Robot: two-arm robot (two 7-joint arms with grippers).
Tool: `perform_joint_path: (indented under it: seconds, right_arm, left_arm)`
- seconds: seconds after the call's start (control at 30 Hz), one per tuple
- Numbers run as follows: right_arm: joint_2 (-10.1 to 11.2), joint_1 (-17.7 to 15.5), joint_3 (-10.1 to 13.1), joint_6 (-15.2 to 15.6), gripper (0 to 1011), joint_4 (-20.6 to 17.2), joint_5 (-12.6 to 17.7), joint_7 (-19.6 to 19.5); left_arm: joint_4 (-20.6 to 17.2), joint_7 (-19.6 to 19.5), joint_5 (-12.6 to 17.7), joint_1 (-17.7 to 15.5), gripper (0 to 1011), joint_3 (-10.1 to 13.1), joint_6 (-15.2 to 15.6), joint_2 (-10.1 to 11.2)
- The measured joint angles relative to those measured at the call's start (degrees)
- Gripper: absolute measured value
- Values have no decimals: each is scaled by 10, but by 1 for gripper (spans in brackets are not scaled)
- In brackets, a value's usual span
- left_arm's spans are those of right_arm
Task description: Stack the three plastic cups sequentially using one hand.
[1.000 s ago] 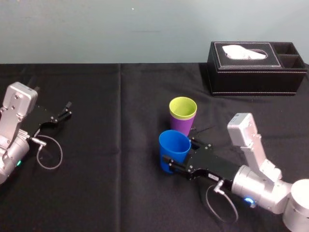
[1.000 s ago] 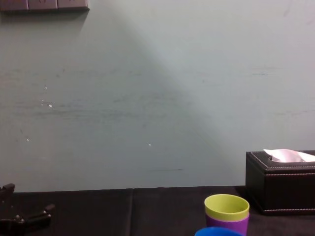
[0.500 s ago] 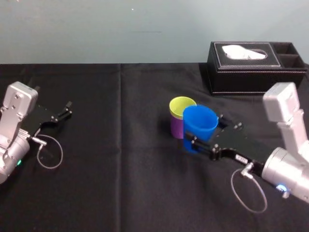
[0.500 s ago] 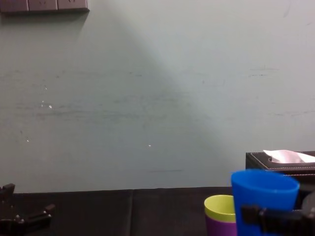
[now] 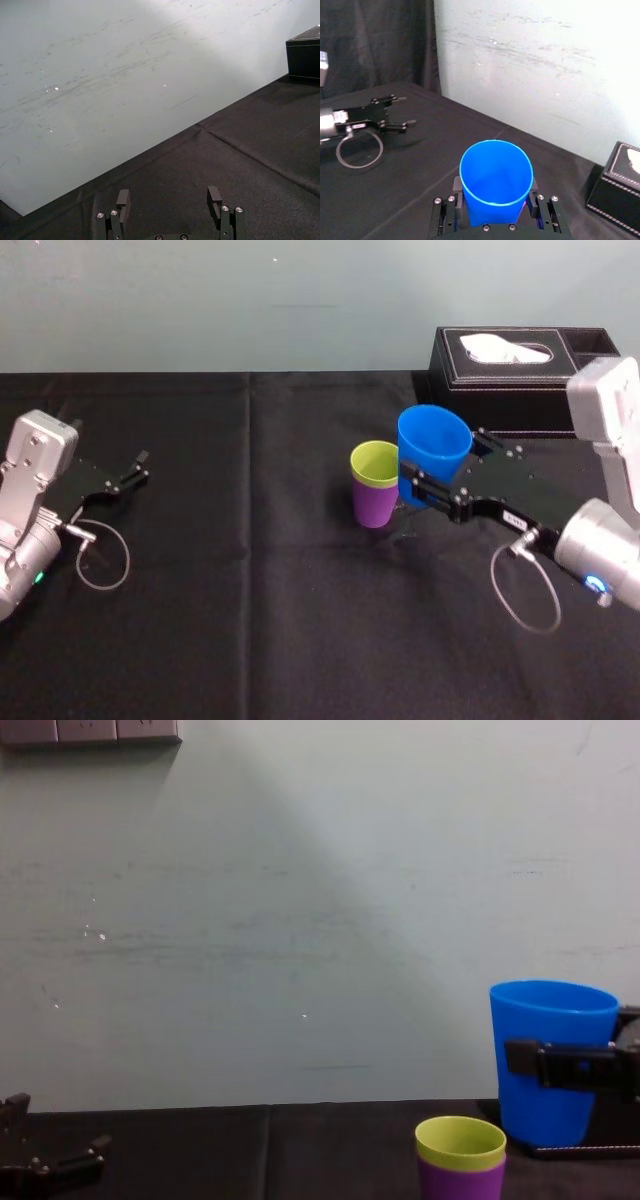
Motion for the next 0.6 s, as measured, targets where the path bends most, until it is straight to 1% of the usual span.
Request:
perform_joint_path:
  seconds: [0.17, 0.27, 0.3, 0.43, 0.47, 0.6]
  right_arm:
    - [-16, 31, -15, 5, 723, 21, -24, -6]
    - [-25, 43, -21, 7, 723, 33, -31, -7]
    - [-31, 51, -24, 6, 723, 42, -34, -6]
    - [-49, 73, -32, -5, 723, 71, -41, -2]
    - [-49, 73, -32, -5, 723, 71, -41, -2]
    - [-61, 88, -38, -15, 724, 94, -47, 4]
  left_arm:
    - [0, 0, 0, 0, 1011, 0, 0, 0]
    - [0, 0, 0, 0, 1011, 0, 0, 0]
    - [0, 0, 0, 0, 1011, 0, 0, 0]
    - [0, 0, 0, 0, 1011, 0, 0, 0]
    - [0, 0, 0, 0, 1011, 0, 0, 0]
    - [0, 0, 0, 0, 1011, 0, 0, 0]
